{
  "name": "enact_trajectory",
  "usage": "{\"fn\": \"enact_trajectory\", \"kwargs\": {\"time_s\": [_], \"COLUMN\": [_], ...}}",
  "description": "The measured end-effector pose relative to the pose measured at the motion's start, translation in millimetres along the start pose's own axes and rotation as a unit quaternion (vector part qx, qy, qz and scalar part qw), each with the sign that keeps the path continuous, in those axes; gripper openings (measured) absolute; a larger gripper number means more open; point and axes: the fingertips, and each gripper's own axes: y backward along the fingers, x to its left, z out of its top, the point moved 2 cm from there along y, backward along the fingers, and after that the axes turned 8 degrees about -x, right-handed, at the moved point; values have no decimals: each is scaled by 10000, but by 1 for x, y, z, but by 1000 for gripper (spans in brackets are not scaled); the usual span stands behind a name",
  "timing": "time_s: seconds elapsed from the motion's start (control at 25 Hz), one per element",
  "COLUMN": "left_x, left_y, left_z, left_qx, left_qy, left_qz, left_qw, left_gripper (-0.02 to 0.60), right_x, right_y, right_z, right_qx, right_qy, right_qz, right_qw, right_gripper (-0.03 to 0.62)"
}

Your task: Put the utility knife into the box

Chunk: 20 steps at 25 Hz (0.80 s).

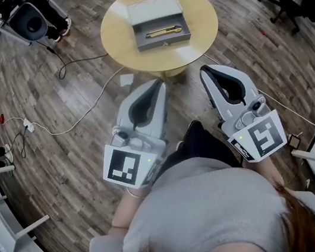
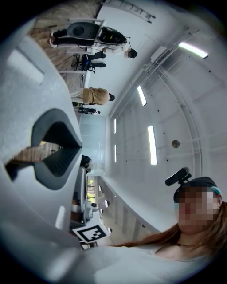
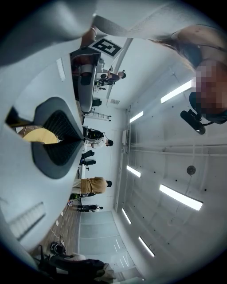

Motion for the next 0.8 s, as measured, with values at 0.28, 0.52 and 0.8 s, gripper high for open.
{"fn": "enact_trajectory", "kwargs": {"time_s": [0.28, 0.52, 0.8], "left_x": [-19, -29, -38], "left_y": [2, 2, 1], "left_z": [4, 6, 8], "left_qx": [-31, -42, -47], "left_qy": [-20, -20, -52], "left_qz": [79, 214, 277], "left_qw": [10000, 9998, 9996], "left_gripper": [-3, -3, -3], "right_x": [2, 0, 2], "right_y": [22, 28, 36], "right_z": [7, 14, 15], "right_qx": [5, -29, 7], "right_qy": [3, -47, 79], "right_qz": [79, 267, 427], "right_qw": [10000, 9996, 9991], "right_gripper": [3, 3, 3]}}
